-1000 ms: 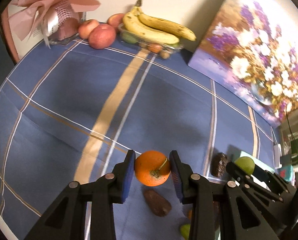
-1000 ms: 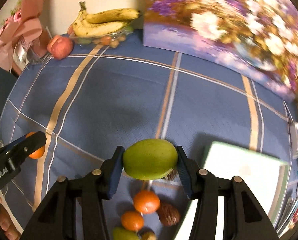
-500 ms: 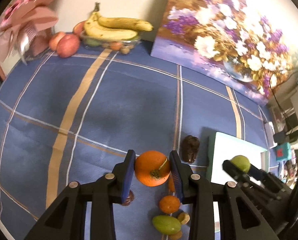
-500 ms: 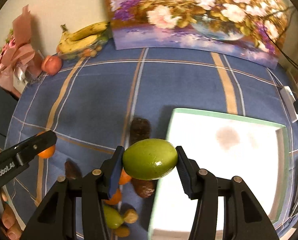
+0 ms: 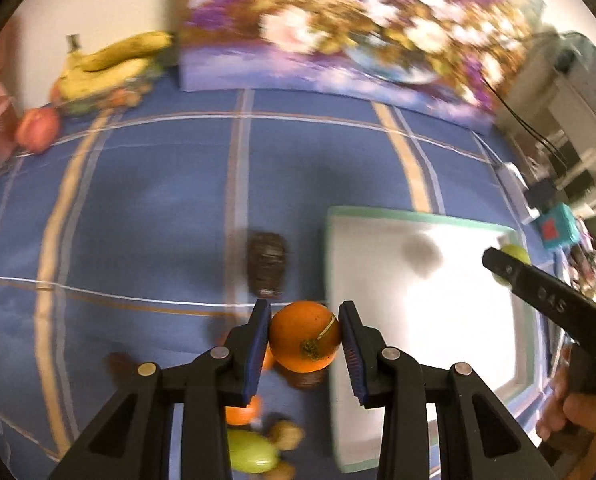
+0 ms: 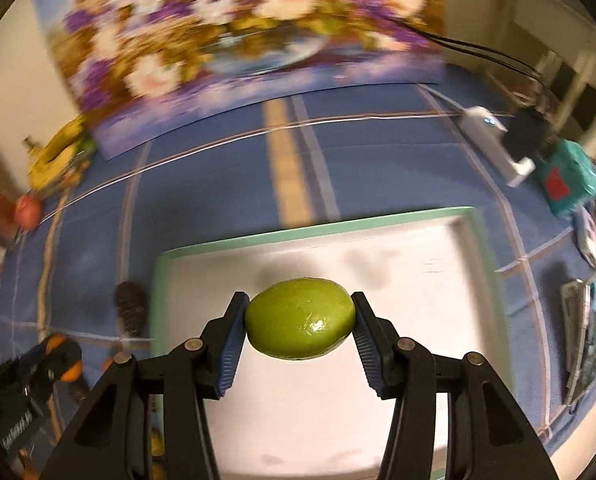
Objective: Organize fruits
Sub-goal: 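Carry the orange in the left gripper and the green pear in the right gripper over the tray, then open the left gripper to drop the orange while the right gripper releases the pear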
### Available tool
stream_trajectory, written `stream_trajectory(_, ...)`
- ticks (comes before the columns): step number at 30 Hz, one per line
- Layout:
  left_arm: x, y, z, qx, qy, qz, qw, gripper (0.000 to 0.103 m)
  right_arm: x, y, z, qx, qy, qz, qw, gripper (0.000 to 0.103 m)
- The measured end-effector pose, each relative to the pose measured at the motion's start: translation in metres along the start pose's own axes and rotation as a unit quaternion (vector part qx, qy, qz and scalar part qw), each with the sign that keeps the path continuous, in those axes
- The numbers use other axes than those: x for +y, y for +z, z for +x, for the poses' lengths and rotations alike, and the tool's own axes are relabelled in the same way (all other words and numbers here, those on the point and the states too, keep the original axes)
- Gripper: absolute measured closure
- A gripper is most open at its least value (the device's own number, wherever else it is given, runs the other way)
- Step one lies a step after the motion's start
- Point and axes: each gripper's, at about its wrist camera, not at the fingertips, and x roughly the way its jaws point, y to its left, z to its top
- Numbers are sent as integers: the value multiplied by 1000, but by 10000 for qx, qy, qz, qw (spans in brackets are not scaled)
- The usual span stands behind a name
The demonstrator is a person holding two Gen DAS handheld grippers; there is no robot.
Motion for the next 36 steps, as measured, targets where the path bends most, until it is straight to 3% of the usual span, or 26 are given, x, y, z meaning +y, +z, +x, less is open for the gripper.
stream_trajectory(6, -38, -3, 25, 121, -195, 330, 9992, 66, -34, 7, 6, 19, -402, 101, 9991, 50)
stream_trajectory(17, -73, -6, 66, 157, -7, 742, 9971, 66, -55, 3, 40, 288, -481, 195, 9982, 50)
stream_trajectory(24, -81, -10, 83, 243, 124, 877, 9958, 66, -62, -3, 64, 555, -567, 280, 9965, 50)
stream_trajectory(36, -76, -8, 85, 269, 106, 798, 9964, 63, -55, -5, 68, 478, -659, 121, 9966, 50)
